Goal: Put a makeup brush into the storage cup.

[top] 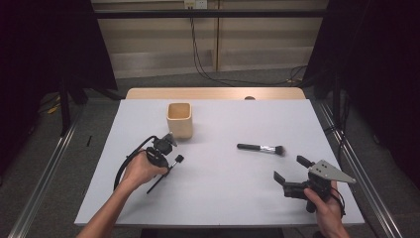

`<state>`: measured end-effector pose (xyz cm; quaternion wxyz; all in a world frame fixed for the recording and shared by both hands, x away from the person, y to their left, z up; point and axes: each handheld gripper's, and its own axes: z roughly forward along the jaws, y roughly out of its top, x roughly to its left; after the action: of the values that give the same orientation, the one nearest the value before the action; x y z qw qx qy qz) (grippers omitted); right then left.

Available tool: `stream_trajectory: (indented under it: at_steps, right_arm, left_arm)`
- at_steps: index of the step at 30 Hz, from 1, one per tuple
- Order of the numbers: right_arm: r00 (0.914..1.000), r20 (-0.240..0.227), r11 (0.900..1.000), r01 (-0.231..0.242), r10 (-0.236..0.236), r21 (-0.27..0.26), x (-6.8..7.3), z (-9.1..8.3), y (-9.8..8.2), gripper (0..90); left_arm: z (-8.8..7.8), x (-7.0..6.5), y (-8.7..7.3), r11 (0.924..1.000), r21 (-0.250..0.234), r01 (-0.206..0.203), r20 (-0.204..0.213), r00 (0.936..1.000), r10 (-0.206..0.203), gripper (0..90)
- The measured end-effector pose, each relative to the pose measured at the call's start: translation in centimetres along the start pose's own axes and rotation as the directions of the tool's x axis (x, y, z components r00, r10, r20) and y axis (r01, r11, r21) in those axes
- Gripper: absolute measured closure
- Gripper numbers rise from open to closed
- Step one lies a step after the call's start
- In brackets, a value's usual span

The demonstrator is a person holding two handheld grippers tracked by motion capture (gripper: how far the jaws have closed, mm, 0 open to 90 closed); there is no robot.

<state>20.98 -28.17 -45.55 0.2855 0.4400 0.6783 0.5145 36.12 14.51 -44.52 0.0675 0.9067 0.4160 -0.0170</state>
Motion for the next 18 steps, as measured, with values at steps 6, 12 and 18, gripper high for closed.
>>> stream_trajectory:
  at_steps: [6, 12, 18]
  right_arm:
    - [1.0, 0.0, 1.0, -0.001, 0.001, -0.001, -0.04, -0.03, -0.01, 0.0]
    - [1.0, 0.0, 1.0, -0.001, 0.001, 0.001, -0.1, 0.0, -0.02, 0.0]
    - [1.0, -0.001, 1.0, 0.002, -0.002, 0.003, -0.07, 0.05, -0.01, 0.0]
  left_arm:
    - [-0.05, 0.01, 0.1, 1.0, 0.005, -0.005, 0.001, 1.0, 0.005, 85.9]
    - [-0.19, 0.34, -0.16, 0.9998, -0.017, -0.009, 0.022, 0.9997, 0.009, 85.9]
    - [-0.53, 0.74, -0.42, 0.9991, -0.042, 0.002, 0.029, 0.9996, 0.0, 85.9]
